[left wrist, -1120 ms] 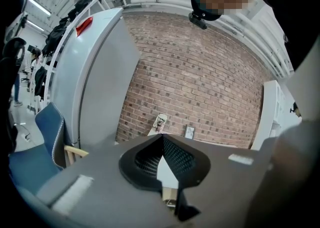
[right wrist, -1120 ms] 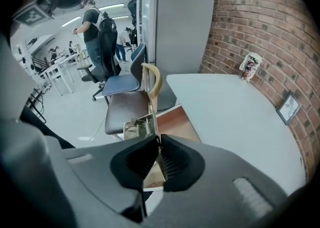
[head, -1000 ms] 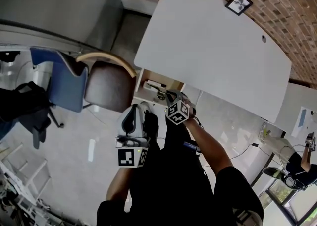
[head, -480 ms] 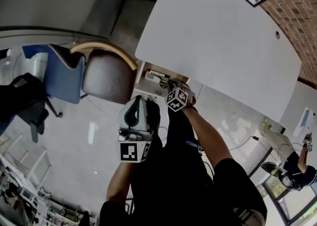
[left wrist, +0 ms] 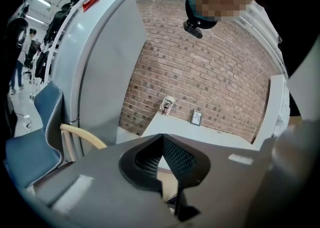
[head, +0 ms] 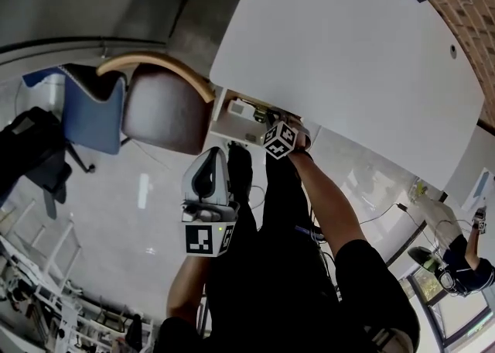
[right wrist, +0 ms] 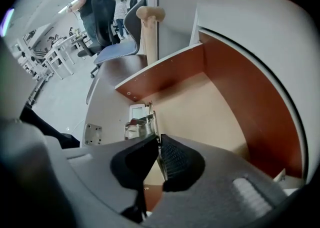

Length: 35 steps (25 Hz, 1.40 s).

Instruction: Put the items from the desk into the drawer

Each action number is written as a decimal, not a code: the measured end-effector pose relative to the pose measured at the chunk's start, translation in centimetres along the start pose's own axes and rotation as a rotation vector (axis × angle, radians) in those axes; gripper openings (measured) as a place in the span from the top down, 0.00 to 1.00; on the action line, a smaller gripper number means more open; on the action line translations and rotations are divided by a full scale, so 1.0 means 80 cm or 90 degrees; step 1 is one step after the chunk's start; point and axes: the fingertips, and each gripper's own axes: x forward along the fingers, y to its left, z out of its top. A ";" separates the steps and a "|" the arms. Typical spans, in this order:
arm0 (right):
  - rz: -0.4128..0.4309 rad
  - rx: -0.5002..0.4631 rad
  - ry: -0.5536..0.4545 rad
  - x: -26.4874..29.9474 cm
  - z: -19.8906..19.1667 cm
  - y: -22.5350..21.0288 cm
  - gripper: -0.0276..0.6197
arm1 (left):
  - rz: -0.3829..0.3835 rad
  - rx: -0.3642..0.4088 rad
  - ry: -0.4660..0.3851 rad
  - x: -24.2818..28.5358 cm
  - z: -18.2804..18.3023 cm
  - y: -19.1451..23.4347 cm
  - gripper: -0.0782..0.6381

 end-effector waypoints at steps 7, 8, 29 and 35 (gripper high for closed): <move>0.008 -0.015 0.003 0.026 -0.007 0.004 0.93 | 0.002 -0.006 0.014 0.006 -0.020 0.002 0.86; 0.010 -0.019 0.006 0.030 -0.007 0.004 0.93 | 0.005 -0.009 0.015 0.007 -0.022 0.002 0.86; 0.010 -0.028 0.040 0.051 -0.014 0.007 0.83 | 0.019 -0.018 0.015 -0.002 -0.029 0.009 0.86; 0.004 -0.021 0.033 0.026 -0.010 0.010 0.80 | 0.015 -0.012 0.000 -0.010 -0.017 0.003 0.86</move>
